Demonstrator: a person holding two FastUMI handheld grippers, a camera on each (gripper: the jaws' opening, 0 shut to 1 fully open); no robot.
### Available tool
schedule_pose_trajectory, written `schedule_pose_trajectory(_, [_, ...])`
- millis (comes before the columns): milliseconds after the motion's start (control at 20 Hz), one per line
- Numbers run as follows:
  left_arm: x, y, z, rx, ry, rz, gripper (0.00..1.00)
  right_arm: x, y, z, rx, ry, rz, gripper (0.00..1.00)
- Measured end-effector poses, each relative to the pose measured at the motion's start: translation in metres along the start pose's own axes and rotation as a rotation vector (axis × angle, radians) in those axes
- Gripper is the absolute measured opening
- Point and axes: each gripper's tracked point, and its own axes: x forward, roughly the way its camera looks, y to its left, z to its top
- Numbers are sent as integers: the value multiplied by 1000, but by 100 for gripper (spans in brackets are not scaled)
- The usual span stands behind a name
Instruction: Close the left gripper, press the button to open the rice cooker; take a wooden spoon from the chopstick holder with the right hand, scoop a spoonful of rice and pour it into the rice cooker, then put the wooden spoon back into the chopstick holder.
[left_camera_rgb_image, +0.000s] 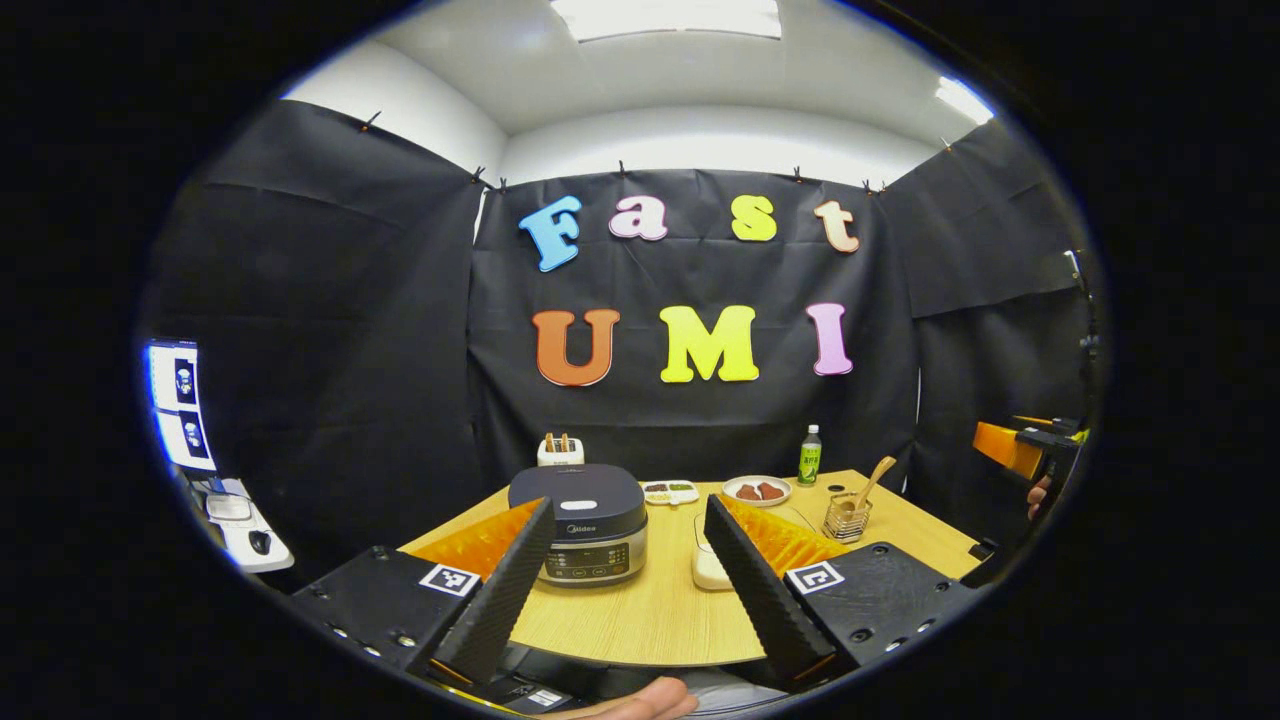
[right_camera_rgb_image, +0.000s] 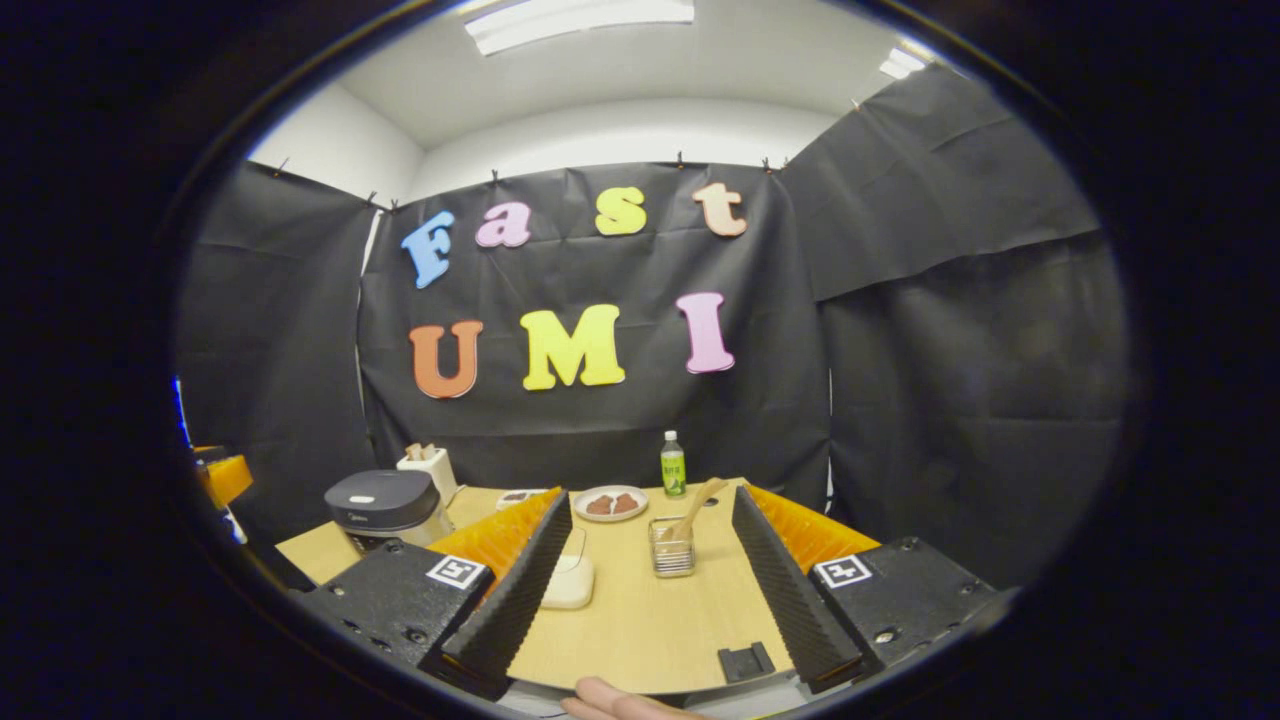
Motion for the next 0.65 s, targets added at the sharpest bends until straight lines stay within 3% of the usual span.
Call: schedule_pose_trajectory(650, [-6,-9,21,72,-112,-34,96,2,3,4,-40,-14,3,100])
